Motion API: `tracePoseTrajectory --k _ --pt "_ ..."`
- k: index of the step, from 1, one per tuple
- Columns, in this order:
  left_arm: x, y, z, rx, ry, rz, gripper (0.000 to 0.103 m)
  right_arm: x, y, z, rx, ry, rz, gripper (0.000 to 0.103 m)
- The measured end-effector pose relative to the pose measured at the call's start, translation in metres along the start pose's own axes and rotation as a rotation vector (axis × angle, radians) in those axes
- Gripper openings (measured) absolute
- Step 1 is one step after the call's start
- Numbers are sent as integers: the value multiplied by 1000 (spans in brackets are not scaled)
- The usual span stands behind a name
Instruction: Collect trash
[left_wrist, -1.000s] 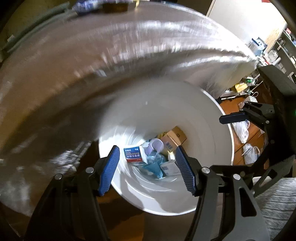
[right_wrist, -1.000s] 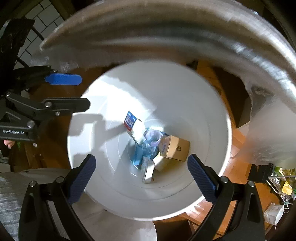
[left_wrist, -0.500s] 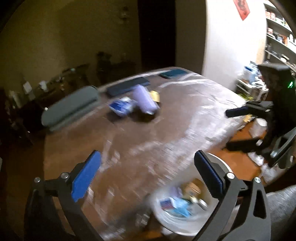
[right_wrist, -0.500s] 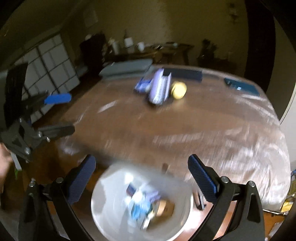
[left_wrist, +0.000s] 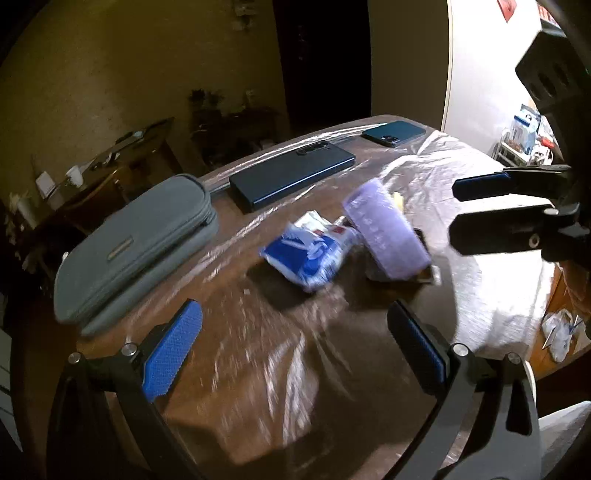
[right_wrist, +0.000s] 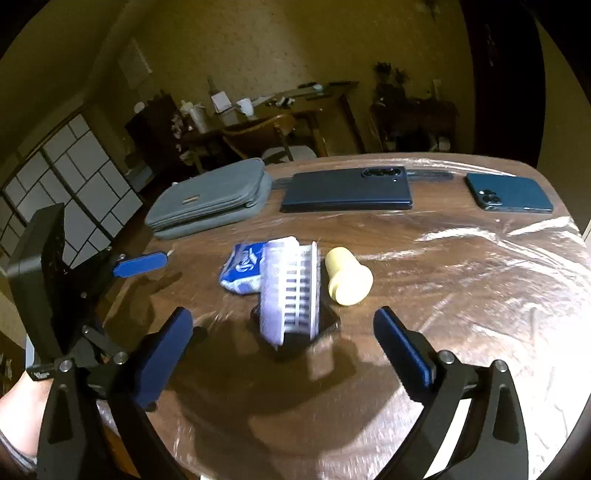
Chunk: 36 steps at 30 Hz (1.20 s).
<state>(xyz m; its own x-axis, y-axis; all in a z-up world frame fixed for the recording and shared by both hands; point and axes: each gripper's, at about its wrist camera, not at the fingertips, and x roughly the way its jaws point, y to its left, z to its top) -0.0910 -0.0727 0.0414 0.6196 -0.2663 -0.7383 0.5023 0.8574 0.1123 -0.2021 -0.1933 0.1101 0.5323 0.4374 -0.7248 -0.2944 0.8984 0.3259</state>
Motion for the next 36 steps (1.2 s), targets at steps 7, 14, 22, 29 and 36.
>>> tracePoseTrajectory --k 7,14,22,29,36 --pt "28 11 19 41 0 -71 101 30 -5 15 46 26 -6 87" --pt "46 11 31 97 7 -133 96 48 -7 23 64 47 1 77" --pt "57 9 37 128 12 -198 81 54 -17 21 92 58 6 62" --pt "55 8 36 118 14 -247 47 48 -22 19 106 41 60 42" --pt "48 15 31 59 14 -256 37 36 -22 18 116 8 89 42"
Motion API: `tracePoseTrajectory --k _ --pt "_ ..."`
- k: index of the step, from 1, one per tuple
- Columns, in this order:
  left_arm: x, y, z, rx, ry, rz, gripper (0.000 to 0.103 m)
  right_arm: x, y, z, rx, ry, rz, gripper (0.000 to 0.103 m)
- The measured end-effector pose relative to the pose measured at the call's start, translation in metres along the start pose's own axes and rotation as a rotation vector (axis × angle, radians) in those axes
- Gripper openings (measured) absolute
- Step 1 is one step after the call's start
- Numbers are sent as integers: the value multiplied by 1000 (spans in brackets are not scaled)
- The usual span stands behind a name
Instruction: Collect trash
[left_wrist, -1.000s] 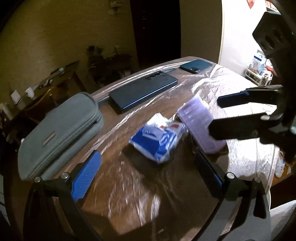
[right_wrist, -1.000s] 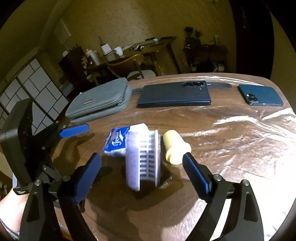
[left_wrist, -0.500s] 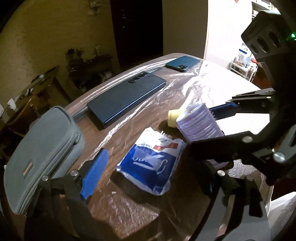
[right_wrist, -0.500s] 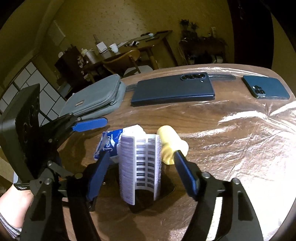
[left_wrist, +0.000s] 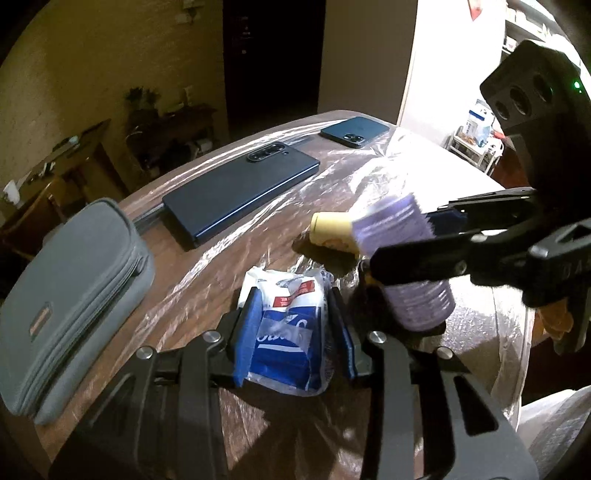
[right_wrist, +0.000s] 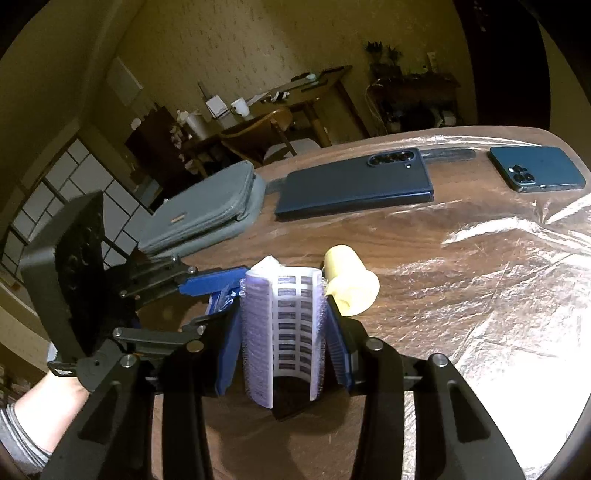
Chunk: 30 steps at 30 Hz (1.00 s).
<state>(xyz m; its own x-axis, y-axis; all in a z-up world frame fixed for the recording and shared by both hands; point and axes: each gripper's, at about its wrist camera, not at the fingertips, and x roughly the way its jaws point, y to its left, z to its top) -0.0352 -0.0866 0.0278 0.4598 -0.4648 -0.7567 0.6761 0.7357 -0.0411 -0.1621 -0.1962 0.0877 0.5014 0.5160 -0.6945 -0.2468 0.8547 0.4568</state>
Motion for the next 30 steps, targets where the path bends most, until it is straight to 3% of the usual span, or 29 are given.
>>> tracePoseTrajectory --k 13,14,15,17,23,25,26,30 --pt "-15 0 -7 -91 -17 23 27 -23 -4 1 18 -51 30 42" --pt "-14 0 -8 -89 -12 46 31 -24 -4 0 17 -51 29 42" --pt "-13 -1 -7 -87 -9 64 51 -25 -4 0 15 -51 28 42" --pt "-14 -3 -8 -83 -21 131 78 -26 -4 -1 8 -48 27 42" --pt "2 -4 -10 -66 36 161 78 -24 0 -3 -2 -42 28 42" --pt "8 -1 -12 -84 52 153 70 -24 0 -3 -4 -42 30 42" --pt "11 1 -13 -95 62 150 59 -25 0 -5 -5 -42 30 42" --pt "5 10 -13 -166 40 123 51 -28 1 -7 -9 -45 28 42"
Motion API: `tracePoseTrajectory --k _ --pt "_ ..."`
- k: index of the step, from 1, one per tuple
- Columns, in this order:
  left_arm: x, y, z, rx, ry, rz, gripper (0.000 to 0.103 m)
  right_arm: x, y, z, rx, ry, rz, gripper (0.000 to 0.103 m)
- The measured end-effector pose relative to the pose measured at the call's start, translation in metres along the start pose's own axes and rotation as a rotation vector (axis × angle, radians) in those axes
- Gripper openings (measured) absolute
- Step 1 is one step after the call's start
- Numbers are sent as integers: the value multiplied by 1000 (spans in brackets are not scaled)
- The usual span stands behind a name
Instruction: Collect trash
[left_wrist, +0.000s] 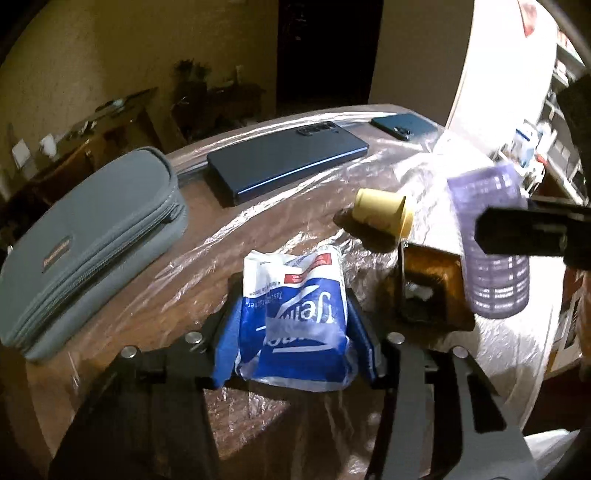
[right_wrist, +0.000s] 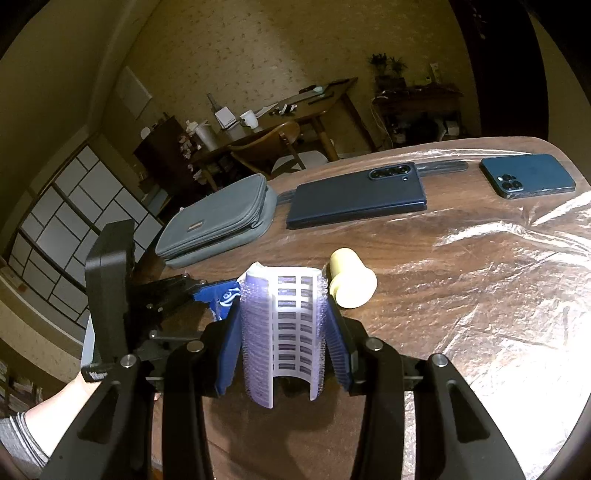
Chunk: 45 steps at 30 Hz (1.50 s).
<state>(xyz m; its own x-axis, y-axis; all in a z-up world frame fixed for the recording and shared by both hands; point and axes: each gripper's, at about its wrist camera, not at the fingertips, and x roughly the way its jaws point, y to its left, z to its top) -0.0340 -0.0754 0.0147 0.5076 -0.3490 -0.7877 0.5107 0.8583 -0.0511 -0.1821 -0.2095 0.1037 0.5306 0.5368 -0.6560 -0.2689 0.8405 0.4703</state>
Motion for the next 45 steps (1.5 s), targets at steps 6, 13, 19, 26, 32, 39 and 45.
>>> tracePoseTrajectory --k 6,13,19,26,32,39,45 --pt "-19 -3 -3 -20 -38 -4 51 -5 -2 -4 5 -2 1 42" --pt "-45 -16 -14 -52 -76 -19 51 -14 -4 -17 -21 22 -19 42" --pt "-61 -32 -25 -58 -88 -23 51 -31 -8 -31 -32 33 -33 42" --pt "-71 -52 -37 -53 -80 -22 51 -49 -7 -47 -50 50 -24 42" --pt "-77 -69 -49 -60 -71 -32 51 -62 -3 -65 -88 71 -19 42" --pt "-83 -88 -63 -68 -65 -45 51 -72 2 -82 -118 97 -9 42" --pt "-94 -100 -76 -70 -68 -61 51 -84 4 -98 -131 119 2 42"
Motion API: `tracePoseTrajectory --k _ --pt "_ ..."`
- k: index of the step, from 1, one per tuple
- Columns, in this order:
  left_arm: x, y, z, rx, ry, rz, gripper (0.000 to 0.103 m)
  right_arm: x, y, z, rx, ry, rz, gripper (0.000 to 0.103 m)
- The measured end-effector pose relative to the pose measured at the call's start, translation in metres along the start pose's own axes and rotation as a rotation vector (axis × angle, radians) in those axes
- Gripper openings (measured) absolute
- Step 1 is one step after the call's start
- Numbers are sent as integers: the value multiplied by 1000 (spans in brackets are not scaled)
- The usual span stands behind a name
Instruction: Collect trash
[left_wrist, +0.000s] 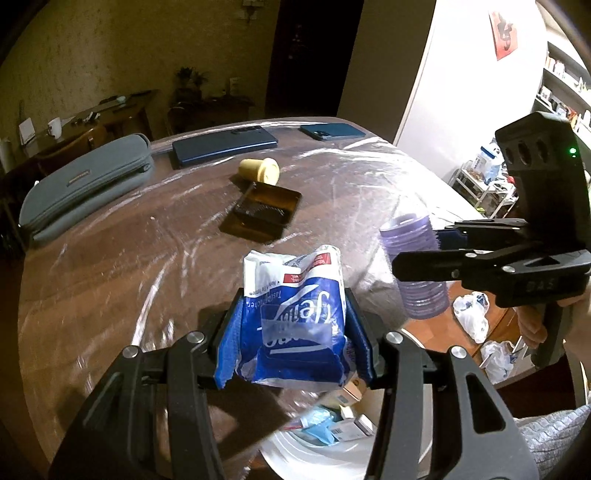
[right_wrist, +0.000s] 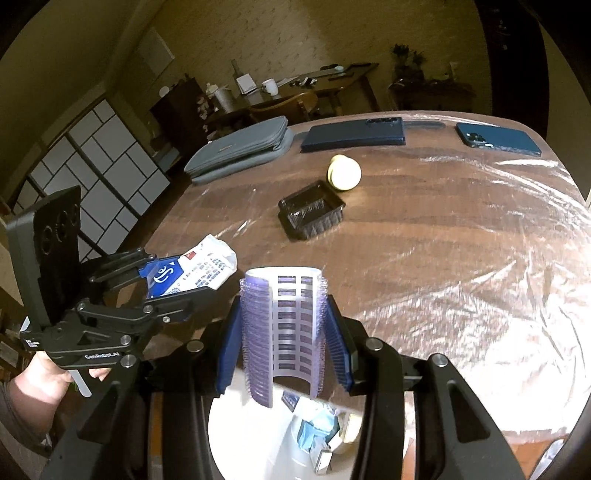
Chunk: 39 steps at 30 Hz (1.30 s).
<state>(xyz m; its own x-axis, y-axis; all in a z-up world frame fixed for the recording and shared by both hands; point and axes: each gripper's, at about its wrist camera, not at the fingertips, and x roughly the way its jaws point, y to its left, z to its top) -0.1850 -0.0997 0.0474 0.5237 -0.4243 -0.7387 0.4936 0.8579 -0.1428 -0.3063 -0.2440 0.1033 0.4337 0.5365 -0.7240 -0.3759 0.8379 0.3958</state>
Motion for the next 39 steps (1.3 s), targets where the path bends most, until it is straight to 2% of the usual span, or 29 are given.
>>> tracePoseTrajectory --k 14,39 --pt "-18 -30 -33 51 33 -33 51 -18 9 -37 -30 55 33 42" --pt "2 -57 -87 99 171 -41 51 1 13 -96 -15 190 8 42"
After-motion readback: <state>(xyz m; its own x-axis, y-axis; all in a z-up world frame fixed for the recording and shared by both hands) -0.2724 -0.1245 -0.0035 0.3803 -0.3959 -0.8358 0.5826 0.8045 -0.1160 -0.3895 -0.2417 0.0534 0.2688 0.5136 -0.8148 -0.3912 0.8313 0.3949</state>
